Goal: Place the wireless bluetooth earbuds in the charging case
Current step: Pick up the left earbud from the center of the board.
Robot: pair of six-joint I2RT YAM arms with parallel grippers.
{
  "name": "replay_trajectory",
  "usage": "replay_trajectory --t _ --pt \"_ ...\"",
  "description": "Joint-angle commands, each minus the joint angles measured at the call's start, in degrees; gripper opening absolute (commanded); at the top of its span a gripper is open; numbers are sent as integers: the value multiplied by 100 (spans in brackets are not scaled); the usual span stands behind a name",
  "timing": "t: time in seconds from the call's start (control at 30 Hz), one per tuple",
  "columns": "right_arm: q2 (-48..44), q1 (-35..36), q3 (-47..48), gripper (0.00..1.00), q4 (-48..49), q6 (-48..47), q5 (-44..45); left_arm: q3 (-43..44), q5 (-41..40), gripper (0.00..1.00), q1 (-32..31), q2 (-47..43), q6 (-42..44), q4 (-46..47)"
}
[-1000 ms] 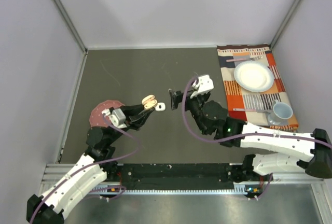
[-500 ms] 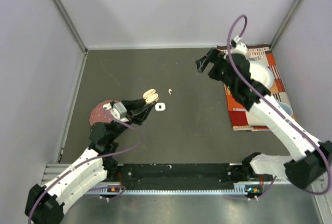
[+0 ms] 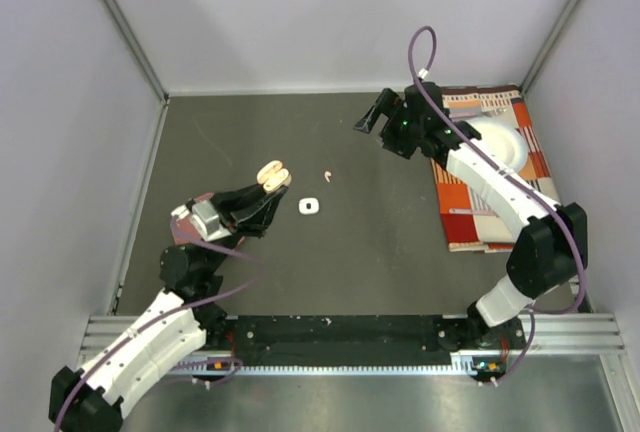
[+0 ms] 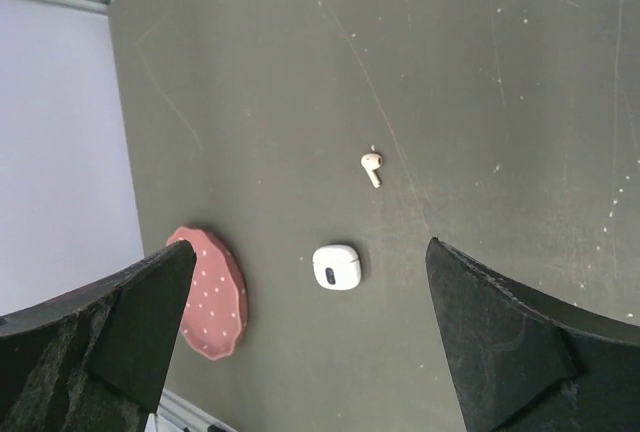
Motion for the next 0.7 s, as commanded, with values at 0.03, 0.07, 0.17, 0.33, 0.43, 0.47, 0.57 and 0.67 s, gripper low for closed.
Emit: replay_trajectory --t 0.03,0.07,0.17,0.33,0.43,0.47,0.57,0.67 --pt "654 -64 996 99 -1241 -222 648 -498 -243 0 -23 -664 -127 124" --pt "768 -64 1103 99 -1609 -284 791 -543 -270 0 -23 -743 -110 79" --pt "1164 -82 1376 99 -1849 -574 950 -684 -261 0 -23 -954 -13 -18" --pt "1585 -73 1438 99 -2026 -382 1232 -571 -200 0 -23 -1087 189 -272" --pt "1867 -38 1691 99 -1973 -495 925 -543 -112 0 -23 -1139 259 -510" --pt "2085 -3 1806 99 -1973 -583 933 -543 -103 0 -23 -1157 286 -614" --pt "2289 251 2044 98 -2026 -645 1292 -561 -199 0 -23 -1288 400 -817" --pt "2421 480 2194 94 -2026 -610 1548 -631 -305 0 -23 -1420 479 -879"
